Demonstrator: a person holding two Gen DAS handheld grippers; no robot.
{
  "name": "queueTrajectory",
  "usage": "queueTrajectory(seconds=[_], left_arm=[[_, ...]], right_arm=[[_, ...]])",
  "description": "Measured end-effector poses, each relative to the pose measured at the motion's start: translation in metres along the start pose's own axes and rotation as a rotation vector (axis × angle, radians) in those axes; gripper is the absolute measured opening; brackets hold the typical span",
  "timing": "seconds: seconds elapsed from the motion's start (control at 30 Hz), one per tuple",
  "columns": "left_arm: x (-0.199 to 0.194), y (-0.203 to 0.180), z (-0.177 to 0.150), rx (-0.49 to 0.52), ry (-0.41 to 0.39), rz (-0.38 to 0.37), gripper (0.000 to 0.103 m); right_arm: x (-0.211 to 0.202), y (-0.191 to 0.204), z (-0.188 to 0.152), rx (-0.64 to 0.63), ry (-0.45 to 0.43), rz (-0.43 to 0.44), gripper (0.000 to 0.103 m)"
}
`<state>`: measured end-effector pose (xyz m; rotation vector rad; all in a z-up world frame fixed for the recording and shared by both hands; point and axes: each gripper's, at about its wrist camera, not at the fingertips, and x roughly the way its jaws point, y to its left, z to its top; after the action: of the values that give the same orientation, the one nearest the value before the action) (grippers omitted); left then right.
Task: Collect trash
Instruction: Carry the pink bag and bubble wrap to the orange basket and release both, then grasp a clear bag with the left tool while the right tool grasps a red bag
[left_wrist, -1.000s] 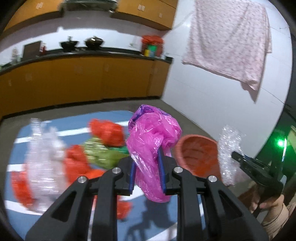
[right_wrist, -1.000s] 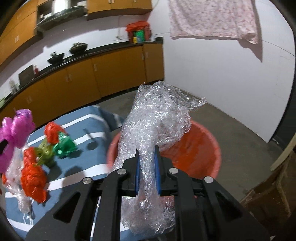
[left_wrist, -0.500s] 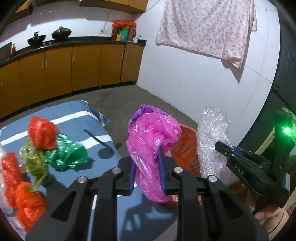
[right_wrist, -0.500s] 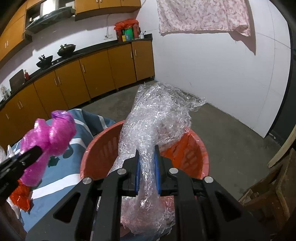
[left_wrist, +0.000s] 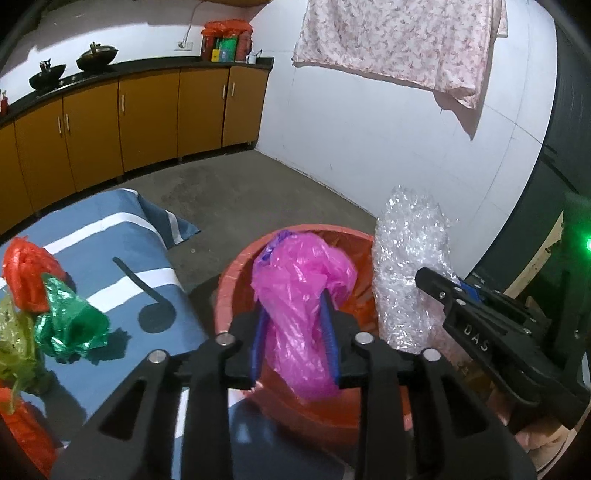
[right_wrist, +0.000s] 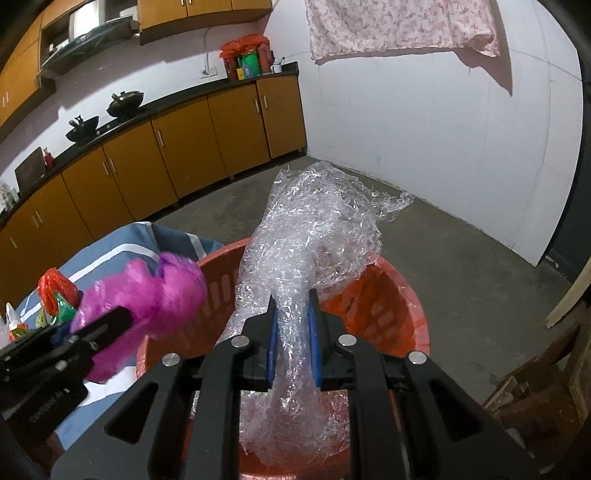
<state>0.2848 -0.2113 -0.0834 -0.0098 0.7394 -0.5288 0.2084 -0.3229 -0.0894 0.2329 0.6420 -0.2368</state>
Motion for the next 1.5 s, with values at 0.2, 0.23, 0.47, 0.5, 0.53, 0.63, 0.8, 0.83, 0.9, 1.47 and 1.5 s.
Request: queueTrajectory(seconds=[0.2, 0.23, 0.47, 0.5, 0.53, 0.63, 0.8, 0.83, 0.9, 1.47, 1.5], left_arm=[[0.003, 0.004, -0.004, -0.024, 0.007, 0.010, 0.046], [0.002, 0.007, -0.005, -0.032, 0.007, 0.011, 0.048], [-0.024, 0.021, -0.007, -0.074, -0.025, 0.053, 0.064], [-0.032, 0.024, -0.007, -0.076, -0.040, 0.071, 0.069], [-0.040, 0.025, -0.008, -0.077, -0.052, 0.086, 0.072], [-0.067, 0.033, -0.015, -0.073, -0.086, 0.130, 0.078], [-0.114, 0.049, -0.030, -0.070, -0.126, 0.207, 0.081], [-0.126, 0.054, -0.035, -0.069, -0.139, 0.229, 0.082], [-0.146, 0.062, -0.044, -0.070, -0.164, 0.270, 0.084], [-0.287, 0.188, -0.163, -0.298, -0.195, 0.677, 0.086], [-0.290, 0.194, -0.168, -0.317, -0.193, 0.681, 0.086]], right_arm=[[-0.001, -0.011, -0.003, 0.021, -0.004, -0.003, 0.045], [-0.002, -0.012, -0.003, 0.022, -0.006, -0.005, 0.050], [-0.017, -0.010, -0.009, 0.005, -0.024, -0.034, 0.066], [-0.019, -0.010, -0.008, 0.004, -0.027, -0.036, 0.070], [-0.023, -0.010, -0.010, 0.001, -0.030, -0.037, 0.073], [-0.035, -0.004, -0.015, -0.010, -0.042, -0.048, 0.083], [-0.053, 0.012, -0.022, -0.001, -0.052, -0.022, 0.086], [-0.056, 0.018, -0.023, -0.005, -0.053, -0.016, 0.086], [-0.063, 0.032, -0.028, -0.030, -0.062, -0.003, 0.086], [-0.092, 0.192, -0.082, -0.259, 0.014, 0.343, 0.074], [-0.092, 0.200, -0.085, -0.269, 0.018, 0.359, 0.073]])
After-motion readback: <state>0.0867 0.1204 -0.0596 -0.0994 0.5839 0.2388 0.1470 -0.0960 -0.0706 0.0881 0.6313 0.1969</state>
